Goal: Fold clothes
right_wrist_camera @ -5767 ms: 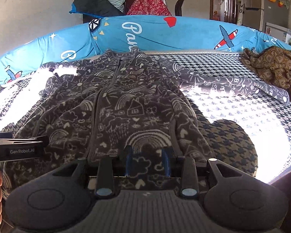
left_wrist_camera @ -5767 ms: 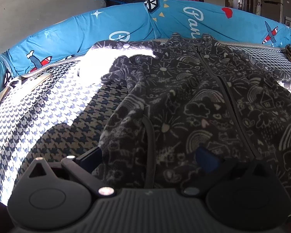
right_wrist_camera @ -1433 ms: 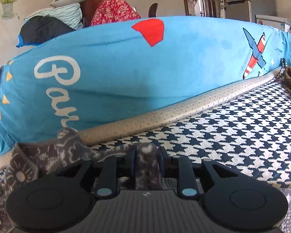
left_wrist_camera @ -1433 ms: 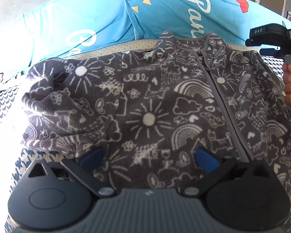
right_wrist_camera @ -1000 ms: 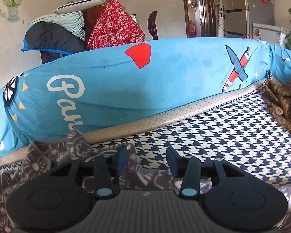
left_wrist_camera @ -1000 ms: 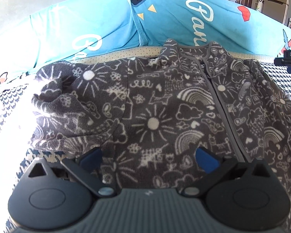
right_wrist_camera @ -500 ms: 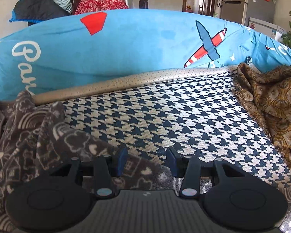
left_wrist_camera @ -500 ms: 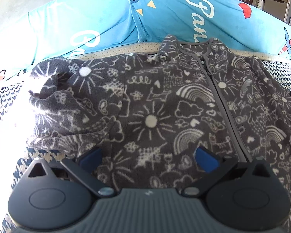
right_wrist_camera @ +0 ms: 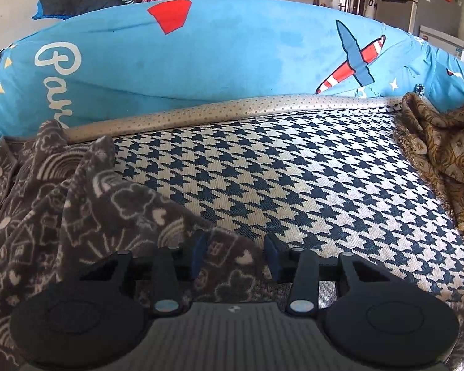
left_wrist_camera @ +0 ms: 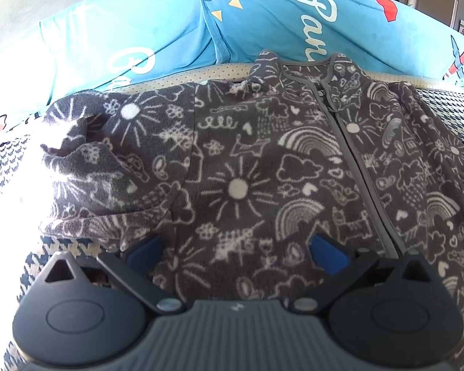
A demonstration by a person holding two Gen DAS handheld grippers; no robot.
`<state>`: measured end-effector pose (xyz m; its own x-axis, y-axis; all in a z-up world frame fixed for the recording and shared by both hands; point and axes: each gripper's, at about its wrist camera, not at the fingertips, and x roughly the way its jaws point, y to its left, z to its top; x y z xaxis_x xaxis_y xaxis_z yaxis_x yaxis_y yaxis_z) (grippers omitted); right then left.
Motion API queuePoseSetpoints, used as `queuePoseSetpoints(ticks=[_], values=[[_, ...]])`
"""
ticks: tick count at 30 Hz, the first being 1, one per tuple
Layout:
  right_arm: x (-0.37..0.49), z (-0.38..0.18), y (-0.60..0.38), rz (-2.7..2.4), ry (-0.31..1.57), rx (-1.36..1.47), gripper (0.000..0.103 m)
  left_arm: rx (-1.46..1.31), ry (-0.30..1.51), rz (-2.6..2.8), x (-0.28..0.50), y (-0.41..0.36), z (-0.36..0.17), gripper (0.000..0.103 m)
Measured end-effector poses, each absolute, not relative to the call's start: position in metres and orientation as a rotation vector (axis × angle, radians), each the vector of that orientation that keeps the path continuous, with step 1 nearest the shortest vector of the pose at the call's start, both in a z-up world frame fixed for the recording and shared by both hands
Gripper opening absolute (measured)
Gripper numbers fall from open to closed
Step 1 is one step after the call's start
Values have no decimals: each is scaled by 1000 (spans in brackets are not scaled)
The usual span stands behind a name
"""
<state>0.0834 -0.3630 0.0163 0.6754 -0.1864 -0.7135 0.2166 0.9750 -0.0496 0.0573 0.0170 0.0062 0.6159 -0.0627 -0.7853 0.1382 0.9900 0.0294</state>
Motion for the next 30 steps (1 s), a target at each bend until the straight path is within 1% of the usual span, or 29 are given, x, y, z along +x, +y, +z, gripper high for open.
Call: queuePoseSetpoints(ticks=[4, 5, 7, 9, 10, 12, 14, 26, 27, 28, 30], values=[[81, 17, -363, -199, 808, 35, 38, 92, 900, -116, 57, 17, 5, 103], [80, 16, -364, -194, 808, 36, 37, 96, 900, -115, 57, 17, 4, 103], [79, 15, -360, -181, 801, 11, 30, 105, 900, -114, 56, 15, 3, 103], [78, 13, -351, -164, 792, -47, 16, 112, 899, -113, 56, 14, 2, 103], [78, 12, -346, -161, 788, -79, 11, 113, 899, -113, 56, 14, 2, 103], [79, 12, -343, -182, 774, -104, 7, 108, 899, -114, 55, 14, 2, 103], [79, 13, -343, -216, 759, -105, 6, 103, 900, -115, 56, 15, 2, 103], [77, 27, -379, -429, 719, 96, 7, 119, 899, -118, 56, 12, 1, 103], [76, 28, -380, -441, 717, 107, 12, 125, 895, -117, 55, 12, 0, 103], [73, 29, -380, -445, 718, 109, 15, 132, 889, -117, 54, 11, 0, 103], [66, 32, -380, -452, 720, 113, 27, 146, 873, -117, 49, 10, 1, 103]])
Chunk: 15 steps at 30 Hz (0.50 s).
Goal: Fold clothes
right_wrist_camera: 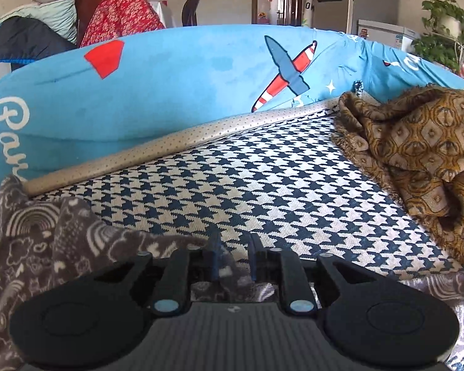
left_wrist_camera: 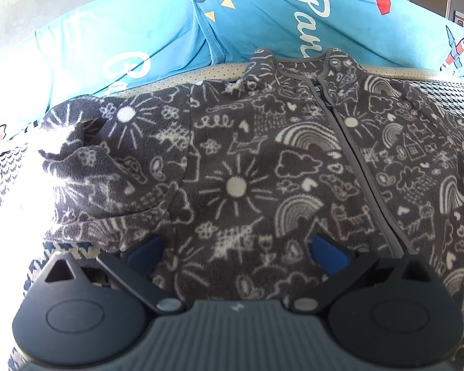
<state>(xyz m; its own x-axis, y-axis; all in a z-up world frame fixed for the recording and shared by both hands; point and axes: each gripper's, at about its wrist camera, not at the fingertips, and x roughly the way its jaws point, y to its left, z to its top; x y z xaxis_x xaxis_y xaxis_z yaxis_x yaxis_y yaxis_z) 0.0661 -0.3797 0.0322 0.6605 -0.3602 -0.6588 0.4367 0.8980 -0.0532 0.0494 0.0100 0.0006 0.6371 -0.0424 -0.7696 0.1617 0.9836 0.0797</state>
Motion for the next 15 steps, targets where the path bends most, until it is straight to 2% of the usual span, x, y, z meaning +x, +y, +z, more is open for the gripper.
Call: queuePoseSetpoints(ticks=[2, 10, 15], values=[[60, 35, -379, -459, 722, 117, 30, 162, 858, -119, 43, 9, 1, 103], [33, 46, -378, -488, 729, 131, 32, 181, 827, -127, 4, 6, 7, 103], [15, 51, -382, -548, 736, 142, 37, 195, 797, -114, -25, 5, 8, 103]])
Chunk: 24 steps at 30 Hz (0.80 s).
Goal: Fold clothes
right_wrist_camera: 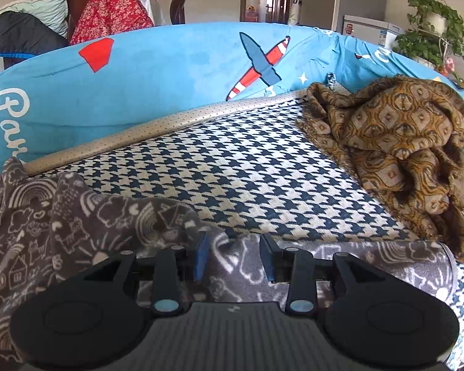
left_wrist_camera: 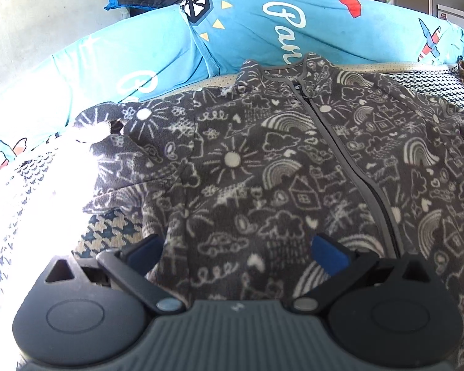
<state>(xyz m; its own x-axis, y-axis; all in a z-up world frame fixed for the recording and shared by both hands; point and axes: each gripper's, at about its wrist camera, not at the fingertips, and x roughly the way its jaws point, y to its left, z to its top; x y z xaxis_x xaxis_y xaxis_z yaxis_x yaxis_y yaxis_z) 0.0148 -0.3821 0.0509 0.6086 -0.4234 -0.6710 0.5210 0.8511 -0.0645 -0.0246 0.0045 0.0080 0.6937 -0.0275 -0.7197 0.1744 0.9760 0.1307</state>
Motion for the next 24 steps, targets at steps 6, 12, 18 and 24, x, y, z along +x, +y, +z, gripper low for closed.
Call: queuePoseSetpoints(ticks=[6, 12, 18, 24], values=[[-13, 56, -403, -675, 730, 195, 44, 111, 828, -78, -47, 16, -1, 103], [-34, 52, -429, -784, 753, 249, 48, 102, 799, -63, -53, 18, -9, 103], [-52, 46, -455, -868, 765, 332, 56, 105, 787, -55, -54, 16, -10, 103], [-59, 39, -473, -919, 773, 403, 58, 108, 777, -52, -55, 15, -11, 103]])
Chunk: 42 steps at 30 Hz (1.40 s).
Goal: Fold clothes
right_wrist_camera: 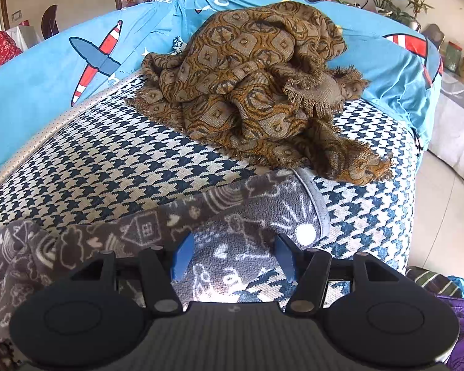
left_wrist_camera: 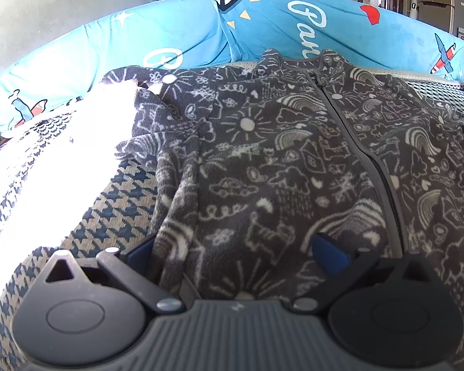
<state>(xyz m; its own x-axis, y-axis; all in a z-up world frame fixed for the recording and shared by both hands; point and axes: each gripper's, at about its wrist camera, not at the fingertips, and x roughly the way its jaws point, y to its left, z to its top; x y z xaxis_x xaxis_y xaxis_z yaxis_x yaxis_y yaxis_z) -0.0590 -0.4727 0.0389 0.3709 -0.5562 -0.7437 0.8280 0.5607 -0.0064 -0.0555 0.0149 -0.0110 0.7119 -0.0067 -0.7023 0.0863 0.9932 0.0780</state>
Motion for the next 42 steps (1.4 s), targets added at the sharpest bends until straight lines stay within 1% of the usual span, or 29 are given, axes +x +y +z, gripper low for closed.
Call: queuePoseSetpoints(ticks=[4, 5, 6, 7, 9, 10, 14, 17, 19, 20, 21, 23, 30, 42], values=[[-54, 35, -470, -930, 761, 375, 56, 109, 775, -51, -56, 15, -11, 103], [-53, 34, -469, -929, 757, 363, 46, 109, 775, -51, -56, 15, -11, 103], [-51, 33, -468, -929, 752, 351, 23, 109, 775, -51, -56, 15, -11, 103], [-50, 32, -467, -932, 751, 340, 14, 109, 775, -51, -57, 15, -11, 103], [-53, 34, -466, -963, 735, 328, 5, 109, 774, -51, -57, 15, -11, 103], [-58, 40, -466, -1009, 704, 321, 4, 109, 774, -50, -57, 14, -11, 103], [-74, 59, -466, -1180, 584, 294, 4, 109, 773, -50, -56, 15, -12, 103], [-76, 62, -470, -1223, 601, 279, 7, 112, 771, -48, -56, 14, -12, 103], [-75, 62, -471, -1235, 630, 259, 17, 114, 769, -47, -57, 13, -12, 103], [-76, 64, -469, -1215, 623, 265, 26, 115, 768, -46, -57, 13, -12, 103], [-76, 65, -466, -1195, 616, 271, 32, 116, 767, -46, -57, 13, -12, 103], [-77, 69, -461, -1155, 603, 283, 36, 117, 764, -45, -58, 13, -13, 103], [-51, 73, -415, -867, 655, 274, 38, 122, 761, -38, -58, 11, -13, 103], [-25, 64, -316, -390, 805, 247, 38, 125, 760, -40, -58, 12, -13, 103]])
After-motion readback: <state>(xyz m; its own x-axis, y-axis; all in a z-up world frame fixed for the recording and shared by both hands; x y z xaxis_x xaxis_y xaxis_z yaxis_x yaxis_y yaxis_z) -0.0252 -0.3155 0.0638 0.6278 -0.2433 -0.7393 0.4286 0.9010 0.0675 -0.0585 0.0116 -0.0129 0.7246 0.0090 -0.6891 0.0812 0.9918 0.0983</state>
